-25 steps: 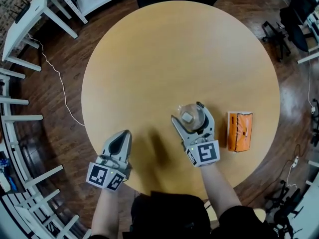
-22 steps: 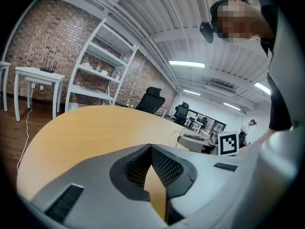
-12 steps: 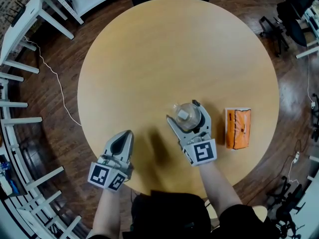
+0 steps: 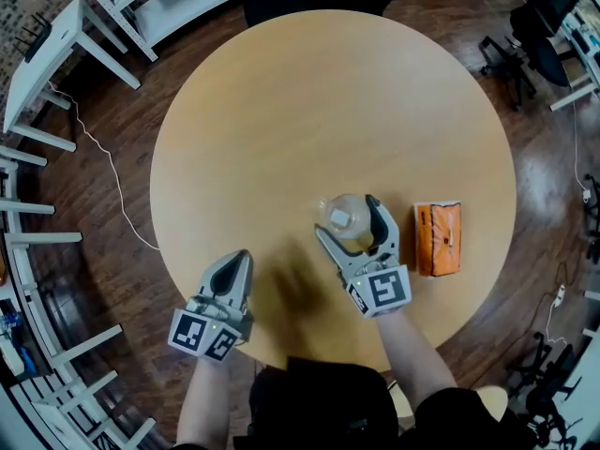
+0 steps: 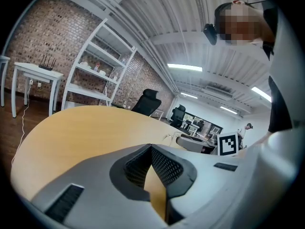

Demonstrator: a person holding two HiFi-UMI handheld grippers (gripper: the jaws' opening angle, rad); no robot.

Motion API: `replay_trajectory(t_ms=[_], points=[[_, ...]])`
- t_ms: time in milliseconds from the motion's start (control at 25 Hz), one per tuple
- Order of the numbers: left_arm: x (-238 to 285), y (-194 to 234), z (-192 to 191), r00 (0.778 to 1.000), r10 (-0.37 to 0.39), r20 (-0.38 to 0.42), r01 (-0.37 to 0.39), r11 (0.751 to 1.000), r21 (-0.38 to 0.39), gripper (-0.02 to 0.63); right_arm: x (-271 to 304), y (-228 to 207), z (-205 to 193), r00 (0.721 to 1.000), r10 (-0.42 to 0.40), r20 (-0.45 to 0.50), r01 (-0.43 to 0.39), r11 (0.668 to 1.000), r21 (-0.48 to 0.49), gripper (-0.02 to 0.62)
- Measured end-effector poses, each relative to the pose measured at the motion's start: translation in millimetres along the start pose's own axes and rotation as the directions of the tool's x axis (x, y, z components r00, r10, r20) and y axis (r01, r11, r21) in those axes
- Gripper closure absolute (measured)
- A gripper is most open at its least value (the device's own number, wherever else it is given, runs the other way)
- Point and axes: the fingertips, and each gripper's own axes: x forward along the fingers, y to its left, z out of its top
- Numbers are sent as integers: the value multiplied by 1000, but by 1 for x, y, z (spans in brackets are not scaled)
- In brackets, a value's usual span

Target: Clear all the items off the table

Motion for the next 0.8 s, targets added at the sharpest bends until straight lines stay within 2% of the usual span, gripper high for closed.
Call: replay_trajectory(t_ms=[240, 480, 720, 800], points=[[-8, -10, 13, 998, -51, 27, 51, 999, 8, 604, -20, 3, 35, 997, -37, 61, 39, 999, -30, 136], [-33, -17, 38, 993, -107, 59, 106, 994, 11, 604, -61, 16, 78, 986, -107, 124, 113, 993, -36, 137], [-49, -31, 88, 975, -191, 113, 186, 981, 53, 604, -118, 35, 137, 954, -197, 225, 202, 979, -1, 138], [-43, -40, 106, 962, -238, 133, 229, 970, 77, 604, -133, 38, 160, 935, -220, 279, 227, 974, 8, 189]])
